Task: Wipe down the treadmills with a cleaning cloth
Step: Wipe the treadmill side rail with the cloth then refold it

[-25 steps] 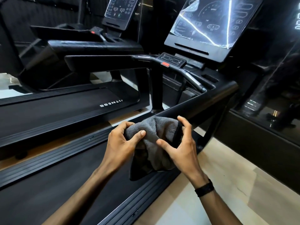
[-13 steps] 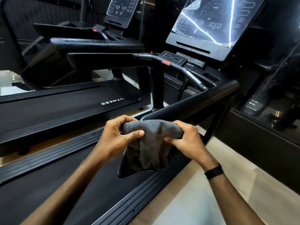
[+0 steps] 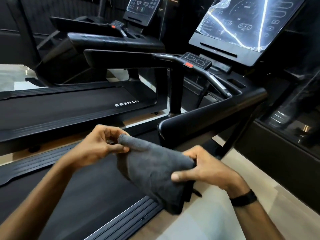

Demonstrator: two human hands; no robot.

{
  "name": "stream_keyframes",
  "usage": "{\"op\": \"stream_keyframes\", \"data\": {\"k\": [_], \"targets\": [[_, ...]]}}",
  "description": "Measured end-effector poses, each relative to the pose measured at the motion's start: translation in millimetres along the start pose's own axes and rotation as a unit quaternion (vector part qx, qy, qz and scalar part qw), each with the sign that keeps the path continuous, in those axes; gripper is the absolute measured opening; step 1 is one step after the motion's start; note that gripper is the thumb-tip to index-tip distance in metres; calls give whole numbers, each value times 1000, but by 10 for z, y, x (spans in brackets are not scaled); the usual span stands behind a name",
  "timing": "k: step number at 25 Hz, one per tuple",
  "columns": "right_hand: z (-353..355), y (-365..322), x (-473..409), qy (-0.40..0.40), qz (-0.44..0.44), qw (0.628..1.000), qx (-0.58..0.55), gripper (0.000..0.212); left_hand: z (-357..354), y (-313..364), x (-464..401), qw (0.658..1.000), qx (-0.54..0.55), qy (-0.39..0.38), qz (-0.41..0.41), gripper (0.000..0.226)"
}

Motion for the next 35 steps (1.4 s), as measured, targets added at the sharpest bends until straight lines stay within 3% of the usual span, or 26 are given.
{"op": "stream_keyframes", "data": {"k": [3,7,10,14,17,23,25,29,32,35], "targets": [[29,-73,-139,114,-26,980,159,29,8,-82,-21,978,-150,144,-14,20],[-160,-125,-197,41,26,996,78,31,-75,-135,-47,974,-47,220,-2,31],[-130,-94,-195,107,27,989,101,26,-148,-199,-64,966,37,254,29,33],[-42,-93,-190,220,20,970,103,31,-317,-220,-131,949,89,301,-5,29],[34,-89,-189,277,46,957,78,25,-515,-186,-147,949,93,298,-51,34],[105,39,-416,310,109,944,29,27,-1116,-330,-281,967,145,200,-55,98],[102,56,-485,315,132,940,22,32,-1288,-344,-326,973,136,174,-64,100],[107,131,-660,339,177,924,4,58,-1454,-380,-479,964,135,207,-99,100],[118,204,-755,361,191,913,10,70,-1488,-449,-562,945,205,232,-109,102],[135,200,-918,384,164,909,-11,70,-1423,-551,-706,928,299,204,-86,100]]}}
Point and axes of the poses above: each hand's wrist, its own x-axis away from the middle knuckle, its own z-axis out of the back of the hand, y = z × x, the point moved 3 cm from there along -x, towards the middle knuckle, and after that the axes turned 8 degrees about x, right-handed, at the moved point
